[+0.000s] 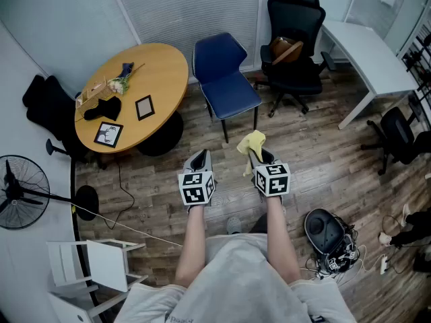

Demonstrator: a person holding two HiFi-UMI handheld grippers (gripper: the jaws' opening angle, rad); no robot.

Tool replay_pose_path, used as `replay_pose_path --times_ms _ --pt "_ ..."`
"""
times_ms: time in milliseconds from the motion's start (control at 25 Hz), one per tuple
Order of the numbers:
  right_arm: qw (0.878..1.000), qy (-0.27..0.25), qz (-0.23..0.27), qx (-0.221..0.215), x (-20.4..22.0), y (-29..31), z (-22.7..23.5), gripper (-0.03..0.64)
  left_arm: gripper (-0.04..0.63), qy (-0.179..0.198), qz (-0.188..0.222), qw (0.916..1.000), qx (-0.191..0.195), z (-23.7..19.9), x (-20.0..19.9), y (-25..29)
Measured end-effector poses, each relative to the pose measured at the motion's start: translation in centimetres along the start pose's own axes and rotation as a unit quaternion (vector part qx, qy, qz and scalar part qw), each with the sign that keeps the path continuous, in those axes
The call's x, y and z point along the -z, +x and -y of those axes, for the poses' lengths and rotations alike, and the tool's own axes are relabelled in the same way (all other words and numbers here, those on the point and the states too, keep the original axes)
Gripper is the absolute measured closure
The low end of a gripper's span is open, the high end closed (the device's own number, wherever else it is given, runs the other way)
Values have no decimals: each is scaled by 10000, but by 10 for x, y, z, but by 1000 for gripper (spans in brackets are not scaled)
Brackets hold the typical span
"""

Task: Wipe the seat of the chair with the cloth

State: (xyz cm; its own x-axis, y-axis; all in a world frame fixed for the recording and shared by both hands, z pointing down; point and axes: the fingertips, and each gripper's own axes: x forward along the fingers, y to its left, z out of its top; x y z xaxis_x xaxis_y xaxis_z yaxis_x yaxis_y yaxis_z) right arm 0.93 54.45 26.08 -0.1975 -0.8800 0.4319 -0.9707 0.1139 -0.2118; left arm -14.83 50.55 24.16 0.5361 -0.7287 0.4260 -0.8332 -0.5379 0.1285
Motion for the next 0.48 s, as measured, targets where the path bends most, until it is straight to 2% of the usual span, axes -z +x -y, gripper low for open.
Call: replay_pose_path --times_ms 480 --pt "9999 122 48 2 -6 5 6 522 566 -22 202 9996 204 4 -17 6"
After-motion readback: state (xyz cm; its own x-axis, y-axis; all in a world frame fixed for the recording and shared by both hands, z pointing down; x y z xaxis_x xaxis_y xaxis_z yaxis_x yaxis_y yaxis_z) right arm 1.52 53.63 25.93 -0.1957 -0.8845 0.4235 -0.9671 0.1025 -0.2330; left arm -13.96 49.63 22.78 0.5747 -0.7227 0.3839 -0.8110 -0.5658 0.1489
